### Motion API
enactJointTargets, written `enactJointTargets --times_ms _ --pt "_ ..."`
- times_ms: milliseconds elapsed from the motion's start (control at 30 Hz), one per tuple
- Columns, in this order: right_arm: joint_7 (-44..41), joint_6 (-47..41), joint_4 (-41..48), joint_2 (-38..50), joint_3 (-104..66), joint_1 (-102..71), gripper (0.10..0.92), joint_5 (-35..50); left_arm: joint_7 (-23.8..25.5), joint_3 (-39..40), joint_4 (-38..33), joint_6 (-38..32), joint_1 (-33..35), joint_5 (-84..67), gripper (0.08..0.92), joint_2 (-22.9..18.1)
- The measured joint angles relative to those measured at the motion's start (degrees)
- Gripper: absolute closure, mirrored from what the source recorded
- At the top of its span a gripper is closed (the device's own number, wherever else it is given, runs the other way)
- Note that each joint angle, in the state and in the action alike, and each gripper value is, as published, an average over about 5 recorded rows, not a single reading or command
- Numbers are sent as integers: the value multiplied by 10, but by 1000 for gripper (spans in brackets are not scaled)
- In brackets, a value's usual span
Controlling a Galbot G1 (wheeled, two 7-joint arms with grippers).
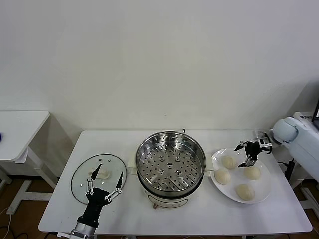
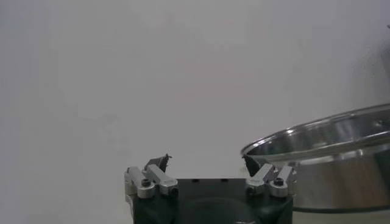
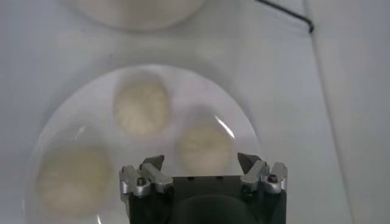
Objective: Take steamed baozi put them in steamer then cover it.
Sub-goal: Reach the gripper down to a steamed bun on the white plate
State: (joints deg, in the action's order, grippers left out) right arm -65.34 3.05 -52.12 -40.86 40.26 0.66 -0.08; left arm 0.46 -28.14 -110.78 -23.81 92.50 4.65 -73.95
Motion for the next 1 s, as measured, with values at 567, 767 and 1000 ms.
enactJointTargets --times_ms 567,767,1000 --pt "1 18 96 -84 5 1 203 -59 -1 -2 2 0 0 1 177 -2" --pt "2 23 116 -101 3 -1 206 -66 -2 -2 5 -2 -1 1 177 -2" --pt "2 24 123 -107 5 -1 296 -71 -2 -2 5 -3 -2 1 177 -1"
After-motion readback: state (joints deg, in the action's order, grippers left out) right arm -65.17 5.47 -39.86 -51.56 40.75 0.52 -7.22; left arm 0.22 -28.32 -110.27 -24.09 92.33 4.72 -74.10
